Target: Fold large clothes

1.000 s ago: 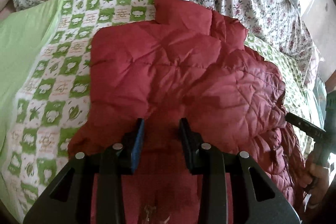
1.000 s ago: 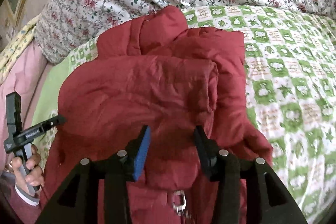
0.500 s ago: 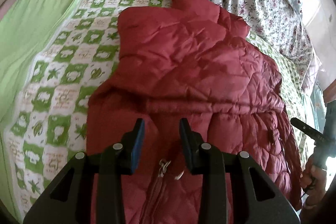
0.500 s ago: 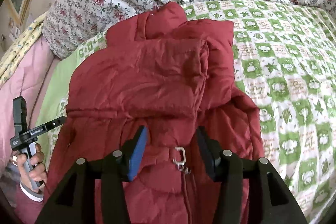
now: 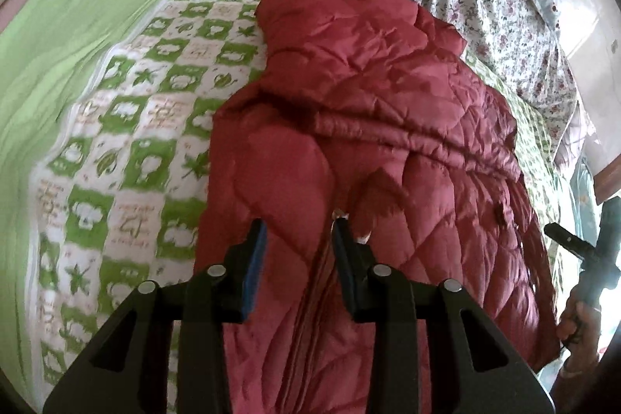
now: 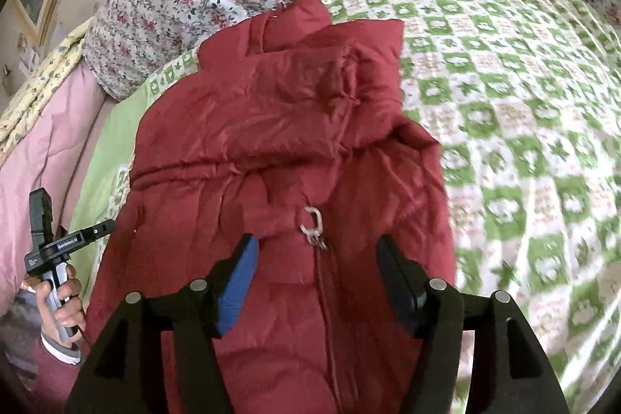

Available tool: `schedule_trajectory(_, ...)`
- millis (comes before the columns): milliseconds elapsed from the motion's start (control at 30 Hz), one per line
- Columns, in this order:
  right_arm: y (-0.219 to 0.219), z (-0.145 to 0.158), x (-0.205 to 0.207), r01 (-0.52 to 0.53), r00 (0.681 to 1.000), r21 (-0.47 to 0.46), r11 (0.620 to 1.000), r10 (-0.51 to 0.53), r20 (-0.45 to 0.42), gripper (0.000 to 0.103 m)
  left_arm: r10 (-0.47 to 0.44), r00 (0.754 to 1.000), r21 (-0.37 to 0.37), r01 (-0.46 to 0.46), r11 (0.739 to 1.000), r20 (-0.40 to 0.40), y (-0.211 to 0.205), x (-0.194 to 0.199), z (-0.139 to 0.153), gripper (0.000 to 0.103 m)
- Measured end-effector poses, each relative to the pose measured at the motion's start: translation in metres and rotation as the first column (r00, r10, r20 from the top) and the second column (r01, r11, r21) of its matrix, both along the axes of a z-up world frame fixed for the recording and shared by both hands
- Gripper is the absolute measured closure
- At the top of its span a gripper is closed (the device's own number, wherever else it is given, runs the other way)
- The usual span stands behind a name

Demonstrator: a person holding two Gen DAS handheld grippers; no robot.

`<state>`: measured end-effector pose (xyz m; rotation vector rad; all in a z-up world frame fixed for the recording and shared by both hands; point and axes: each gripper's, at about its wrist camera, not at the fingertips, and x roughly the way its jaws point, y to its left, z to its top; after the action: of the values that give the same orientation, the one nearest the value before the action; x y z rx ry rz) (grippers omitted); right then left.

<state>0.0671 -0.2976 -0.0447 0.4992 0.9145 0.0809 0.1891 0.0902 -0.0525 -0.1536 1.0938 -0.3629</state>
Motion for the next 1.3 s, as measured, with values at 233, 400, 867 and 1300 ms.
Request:
schedule_trajectory(233,-0.011,-0.001,-0.033,0.018,1.000,-0.011,1.000,-0.018,-0.019,0.034,-0.002,1.000,-0.004,0.002,1.000,0.000,0.011,-0.027,0.003,0.064)
schedule_trajectory(400,-0.015,-0.001,-0.055,0.029,0.999,-0.009,1.000,-0.029,-0.023,0.034,-0.003,1.000,0.005,0.003,1.000,-0.002,0.018,-0.049,0.006,0.064)
schedule_trajectory(867,-0.005,-0.012,-0.111,0.061,0.995,-0.031,0.998,-0.064,-0.075,0.033,0.020,1.000,0.004,-0.020,1.000,-0.004,0.034,-0.101,0.005,0.052)
schedule_trajectory(1300,0.011,-0.028,-0.139,0.052,0.993,0.015,0.999,-0.050,-0.110,0.032,0.050,0.998,0.006,-0.050,0.999,-0.044,0.055,-0.130,-0.006,0.049)
